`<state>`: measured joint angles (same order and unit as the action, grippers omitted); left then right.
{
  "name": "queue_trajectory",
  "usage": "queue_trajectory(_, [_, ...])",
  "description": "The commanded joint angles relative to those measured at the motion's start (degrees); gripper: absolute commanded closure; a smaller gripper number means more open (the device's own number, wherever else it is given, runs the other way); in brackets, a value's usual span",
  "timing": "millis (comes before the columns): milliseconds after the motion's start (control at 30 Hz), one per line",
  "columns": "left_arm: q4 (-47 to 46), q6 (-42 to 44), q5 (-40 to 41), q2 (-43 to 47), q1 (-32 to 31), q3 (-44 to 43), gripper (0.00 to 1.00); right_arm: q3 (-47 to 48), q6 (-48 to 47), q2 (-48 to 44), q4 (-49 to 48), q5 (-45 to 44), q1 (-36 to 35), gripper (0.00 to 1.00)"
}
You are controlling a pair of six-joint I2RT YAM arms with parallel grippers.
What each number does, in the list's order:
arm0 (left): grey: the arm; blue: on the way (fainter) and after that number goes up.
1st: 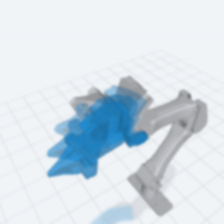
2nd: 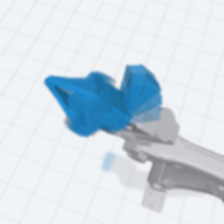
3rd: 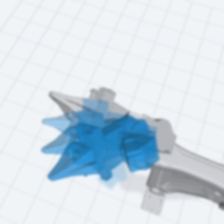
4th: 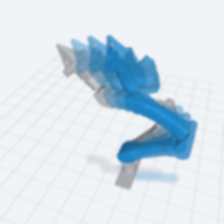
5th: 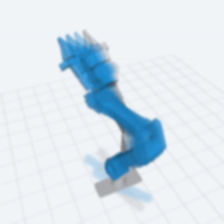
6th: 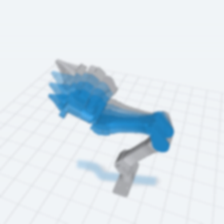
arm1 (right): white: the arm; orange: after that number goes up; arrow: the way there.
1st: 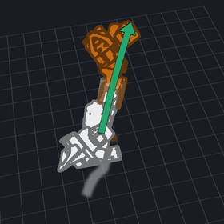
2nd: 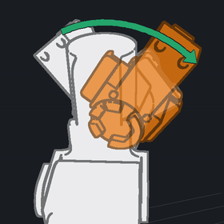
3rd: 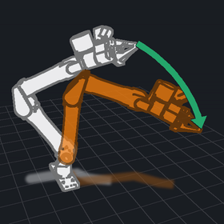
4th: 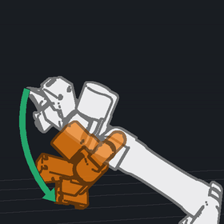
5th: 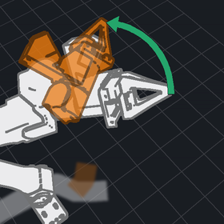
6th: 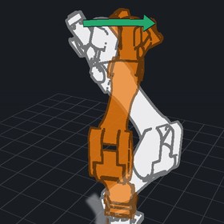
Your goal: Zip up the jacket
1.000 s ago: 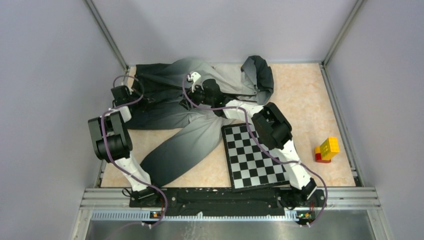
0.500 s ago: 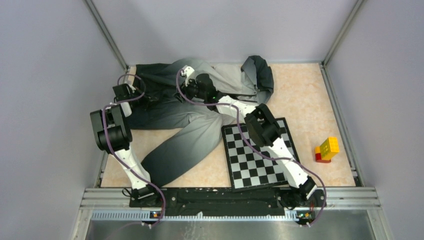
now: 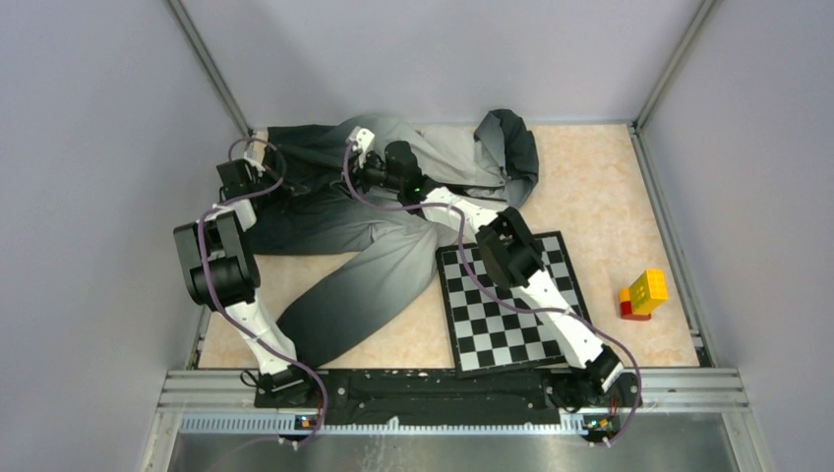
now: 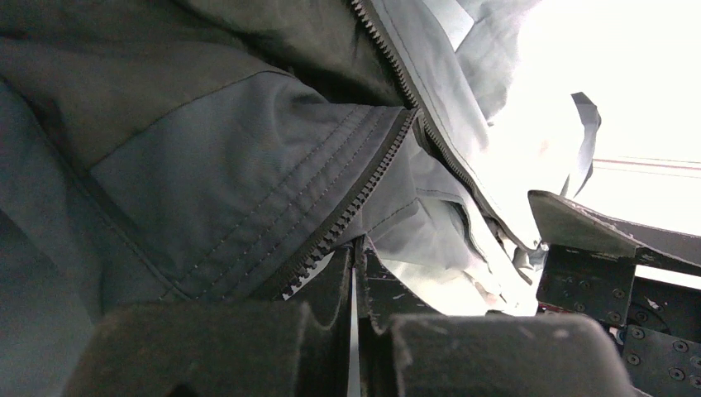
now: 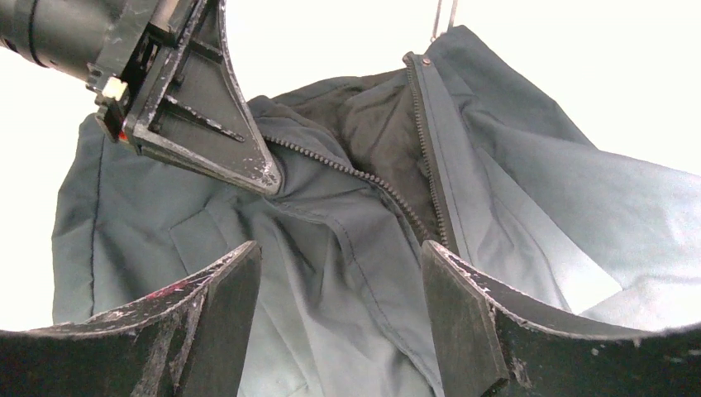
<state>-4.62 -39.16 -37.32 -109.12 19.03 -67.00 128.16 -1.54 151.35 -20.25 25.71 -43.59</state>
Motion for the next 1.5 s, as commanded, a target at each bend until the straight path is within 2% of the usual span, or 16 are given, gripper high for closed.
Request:
queue_trajectory(0, [2.66,3.88,1.09,3.95,-0.22,-2.76,0.97,6.79,-2.85,3.59,0.71,3.53,-0.22,0.30])
queue_trajectory(133, [4.25,5.62,2.74,5.05,-0.22,-3.69,0.95,3.71,-6.14,2.00,1.92,-1.17,-1.28,0.29])
queue_trajectory(267, [11.36,9.80,7.38,5.45,-0.29,-7.34,0.94,3.31,-4.51,1.48,5.82,-6.10,-1.32,0.31])
queue_trajectory(433, [16.42,14.03,14.42,6.55,-0.71,-10.25,0.92,0.51,1.09,-0.40,8.28,-7.87,-1.32,0.38])
queue_trajectory(600, [22.18,22.25,25.41,7.40,-4.80,-14.89,0.87,-4.73,6.01,-4.53,12.54,-7.99,-2.23,0.42])
queue_trajectory(700, [26.77,25.34,30.29,5.63,-7.93,-18.47,0.85,-6.09,2.83,-7.12,18.07,-7.86,-3.38,0.42])
queue_trajectory(767, [30.12,26.13,30.85,4.22,-9.47,-20.56,0.86,-8.60,-0.80,-9.00,19.64,-8.52,-3.89,0.44])
queue_trajectory(867, [33.95,25.51,28.75,3.18,-9.56,-22.47,0.86,-10.91,-7.13,-11.07,22.51,-9.10,-4.34,0.54])
queue_trajectory(933, [35.29,24.82,28.90,3.75,-9.33,-23.08,0.77,-11.36,-11.15,-12.32,25.71,-7.27,-4.37,0.60])
queue_trajectory(1000, [34.56,23.72,26.50,5.00,-9.09,-22.73,0.59,-12.81,-13.88,-13.98,28.27,-4.46,-4.43,0.60])
queue_trajectory(1033, [33.35,22.64,24.38,5.72,-8.90,-22.04,0.53,-14.02,-15.00,-14.82,28.82,-2.21,-4.33,0.60])
queue_trajectory(1167, [21.88,15.66,11.95,5.61,-7.17,-18.13,0.42,-18.21,-18.13,-18.09,28.55,4.62,-3.95,0.59])
queue_trajectory(1233, [17.86,10.57,10.22,2.89,-6.86,-19.65,0.38,-20.76,-15.62,-19.84,24.42,4.12,-2.96,0.56])
queue_trajectory(1333, [11.48,4.68,12.22,-2.41,-6.80,-21.99,0.36,-24.02,-8.41,-22.24,16.85,2.00,-0.13,0.53])
queue_trajectory(1467, [1.78,0.60,21.99,-7.42,-7.65,-22.73,0.34,-27.08,-0.34,-24.05,9.85,-2.23,3.83,0.51])
